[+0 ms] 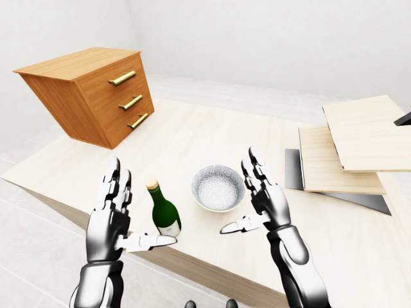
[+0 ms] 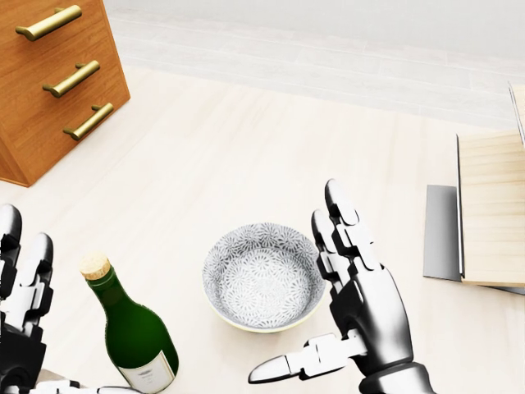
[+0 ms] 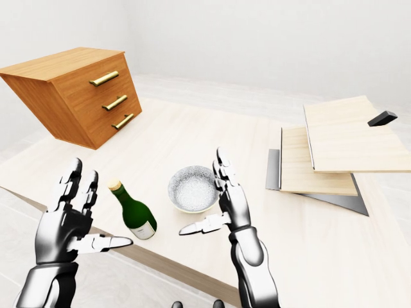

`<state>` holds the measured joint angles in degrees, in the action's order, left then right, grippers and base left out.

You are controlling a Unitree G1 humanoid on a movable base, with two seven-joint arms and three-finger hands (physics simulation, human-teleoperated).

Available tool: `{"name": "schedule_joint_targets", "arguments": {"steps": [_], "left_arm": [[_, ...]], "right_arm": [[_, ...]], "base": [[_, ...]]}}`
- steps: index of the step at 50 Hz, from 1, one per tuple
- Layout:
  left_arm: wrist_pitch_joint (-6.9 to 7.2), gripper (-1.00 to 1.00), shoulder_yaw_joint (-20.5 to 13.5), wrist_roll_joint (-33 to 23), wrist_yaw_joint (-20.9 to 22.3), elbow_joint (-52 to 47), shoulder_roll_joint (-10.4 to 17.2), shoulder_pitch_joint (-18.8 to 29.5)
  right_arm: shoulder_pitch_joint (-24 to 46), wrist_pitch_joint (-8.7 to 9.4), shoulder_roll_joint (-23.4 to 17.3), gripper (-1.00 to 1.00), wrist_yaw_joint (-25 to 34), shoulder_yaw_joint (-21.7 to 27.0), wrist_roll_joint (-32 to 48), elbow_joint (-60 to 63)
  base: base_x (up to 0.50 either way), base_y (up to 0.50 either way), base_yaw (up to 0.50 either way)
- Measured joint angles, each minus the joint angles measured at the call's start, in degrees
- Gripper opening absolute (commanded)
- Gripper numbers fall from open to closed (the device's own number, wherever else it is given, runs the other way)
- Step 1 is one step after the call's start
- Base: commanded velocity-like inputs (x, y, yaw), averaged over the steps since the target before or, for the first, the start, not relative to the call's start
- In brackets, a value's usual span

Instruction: Put the wine bottle on the wine rack.

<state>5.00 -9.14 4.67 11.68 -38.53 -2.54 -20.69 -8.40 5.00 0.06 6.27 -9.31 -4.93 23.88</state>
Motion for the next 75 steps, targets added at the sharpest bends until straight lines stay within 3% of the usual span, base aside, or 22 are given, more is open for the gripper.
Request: {"name": "schedule_joint_targets", "arguments": {"steps": [8,18,45,61,75], "left_arm": [[-0.05,1.00,-2.0,0.8,1.1,-0.2,-0.6,-0.7],[-1.12,1.00,-5.7,2.2,3.4,0.9,-1.7,-1.9],[-4.10,1.00,-19.3,7.9,12.2,4.6,-6.0,-3.6],[-2.29,1.00,-27.8,11.2,14.7,4.0,-6.5,-2.4],[-0.70,1.00,-32.1,12.7,16.5,3.0,-7.4,-1.6]], "right_arm": [[0.0,0.00,0.1,1.00,-0.4,-1.6,1.0,0.0],[0.3,0.00,0.4,1.00,-1.1,-4.6,2.1,0.7],[4.1,0.00,2.1,1.00,-3.4,-10.1,3.9,0.7],[5.6,0.00,3.4,1.00,-4.1,-12.8,4.6,-1.6],[7.6,0.00,5.4,1.00,-4.5,-14.2,5.0,-7.3]], "base": [[0.00,0.00,0.00],[0.00,0.00,0.00],[0.00,0.00,0.00],[0.00,0.00,0.00],[0.00,0.00,0.00]]}}
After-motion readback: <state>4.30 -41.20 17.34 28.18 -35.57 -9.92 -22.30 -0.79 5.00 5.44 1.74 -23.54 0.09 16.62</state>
